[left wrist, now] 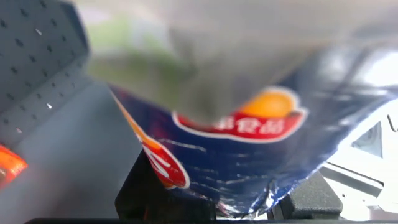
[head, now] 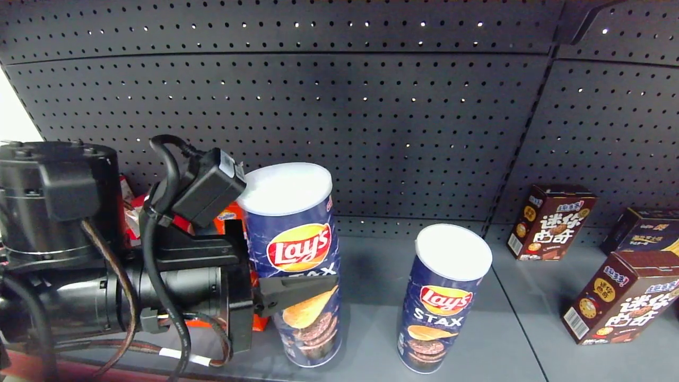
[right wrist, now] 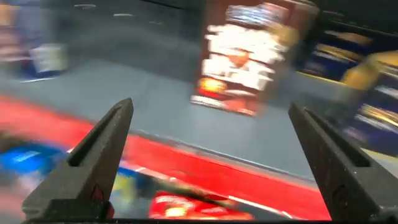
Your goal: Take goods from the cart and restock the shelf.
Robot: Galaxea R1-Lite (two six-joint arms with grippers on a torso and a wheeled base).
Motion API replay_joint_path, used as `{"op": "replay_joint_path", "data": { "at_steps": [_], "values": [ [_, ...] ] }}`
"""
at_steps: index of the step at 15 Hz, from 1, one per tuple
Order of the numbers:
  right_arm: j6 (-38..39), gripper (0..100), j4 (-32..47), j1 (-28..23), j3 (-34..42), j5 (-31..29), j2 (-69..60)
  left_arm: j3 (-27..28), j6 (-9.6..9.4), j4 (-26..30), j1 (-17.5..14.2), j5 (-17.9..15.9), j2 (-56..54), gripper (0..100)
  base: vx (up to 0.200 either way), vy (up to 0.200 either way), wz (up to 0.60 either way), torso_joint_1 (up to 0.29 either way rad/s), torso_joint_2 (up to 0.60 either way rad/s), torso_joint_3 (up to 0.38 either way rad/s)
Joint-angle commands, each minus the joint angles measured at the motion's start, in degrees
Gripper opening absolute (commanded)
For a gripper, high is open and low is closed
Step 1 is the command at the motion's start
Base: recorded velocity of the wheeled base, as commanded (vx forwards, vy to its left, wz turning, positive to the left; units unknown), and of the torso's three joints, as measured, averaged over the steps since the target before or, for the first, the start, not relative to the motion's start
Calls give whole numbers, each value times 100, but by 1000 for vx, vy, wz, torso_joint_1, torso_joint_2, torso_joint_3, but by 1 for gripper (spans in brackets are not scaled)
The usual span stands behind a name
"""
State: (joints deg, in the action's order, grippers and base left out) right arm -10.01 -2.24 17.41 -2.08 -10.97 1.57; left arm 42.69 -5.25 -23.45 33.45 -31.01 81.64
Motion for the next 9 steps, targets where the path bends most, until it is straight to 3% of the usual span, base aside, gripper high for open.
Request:
{"op": "replay_joint_path", "data": {
  "at_steps": [1, 3, 7, 9],
  "values": [
    [-10, 100, -31, 43, 112, -72, -157, 240, -11, -10, 4, -10, 177, 0, 0, 0, 0, 0, 0, 0],
    [16, 100, -48, 43, 121, -45, -157, 336, -195, -89, -5, -28, 379, 0, 0, 0, 0, 0, 0, 0],
    [52, 100, -48, 43, 129, -45, -157, 538, -195, -10, -93, -291, 713, 0, 0, 0, 0, 0, 0, 0],
    [113, 100, -48, 43, 129, -37, -157, 600, -195, -335, -111, -397, 1038, 0, 0, 0, 0, 0, 0, 0]
  ]
}}
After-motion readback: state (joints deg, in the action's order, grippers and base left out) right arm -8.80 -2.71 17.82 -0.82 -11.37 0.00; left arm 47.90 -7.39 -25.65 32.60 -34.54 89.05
